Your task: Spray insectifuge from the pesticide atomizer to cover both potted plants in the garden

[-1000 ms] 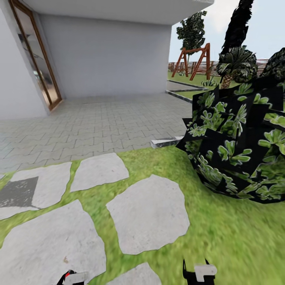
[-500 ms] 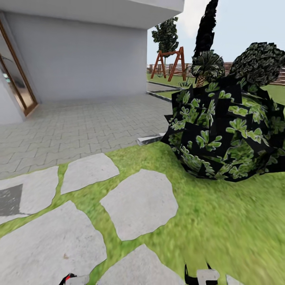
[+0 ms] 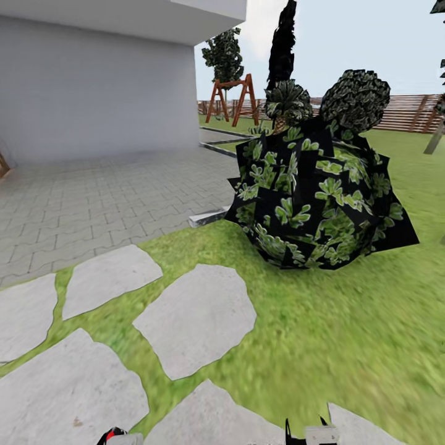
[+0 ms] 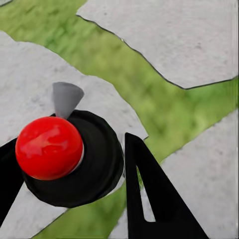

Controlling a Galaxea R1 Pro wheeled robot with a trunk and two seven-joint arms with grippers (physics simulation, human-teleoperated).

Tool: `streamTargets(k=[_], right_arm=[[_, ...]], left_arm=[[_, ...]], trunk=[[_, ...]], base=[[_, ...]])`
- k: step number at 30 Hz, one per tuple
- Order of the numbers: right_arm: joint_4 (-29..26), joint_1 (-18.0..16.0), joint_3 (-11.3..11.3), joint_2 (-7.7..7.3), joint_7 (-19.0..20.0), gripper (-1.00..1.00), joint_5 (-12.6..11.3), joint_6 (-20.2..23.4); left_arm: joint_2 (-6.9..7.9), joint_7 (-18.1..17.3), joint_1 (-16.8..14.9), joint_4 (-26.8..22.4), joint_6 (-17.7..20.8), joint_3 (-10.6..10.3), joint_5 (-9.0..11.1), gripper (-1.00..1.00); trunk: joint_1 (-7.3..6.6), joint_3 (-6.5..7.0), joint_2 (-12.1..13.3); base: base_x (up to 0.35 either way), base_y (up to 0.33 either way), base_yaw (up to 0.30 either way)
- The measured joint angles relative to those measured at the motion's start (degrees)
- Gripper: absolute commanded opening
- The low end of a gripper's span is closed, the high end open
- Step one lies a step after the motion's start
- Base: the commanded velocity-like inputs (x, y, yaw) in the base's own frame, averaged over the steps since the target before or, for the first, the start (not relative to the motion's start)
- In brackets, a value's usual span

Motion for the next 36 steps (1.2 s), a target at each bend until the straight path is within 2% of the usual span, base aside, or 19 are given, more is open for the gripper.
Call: streamTargets(k=[14, 17, 36], right_arm=[[0.03, -0.01, -0.07, -0.09, 0.02, 1.00, 0.00, 0.00], [0.04, 0.00, -0.07, -0.08, 0.06, 1.00, 0.01, 0.00], [0.07, -0.01, -0.08, -0.18, 0.01, 1.00, 0.00, 0.00]], left_arm=[[-0.02, 0.09, 0.00, -0.06, -0.17, 0.09, 0.18, -1.00], [-0.03, 0.09, 0.00, -0.07, -0.18, 0.08, 0.17, -1.00], [-0.04, 0.12, 0.00, -0.07, -0.05, 0.69, 0.62, -1.00]], trunk=[[0.00, 0.00, 0.00], [-0.65, 0.53, 1.19], [-0.66, 1.34, 1.20]], base=[[0.000, 0.000, -0.300], [0.000, 0.000, -0.300], [0.000, 0.000, -0.283]])
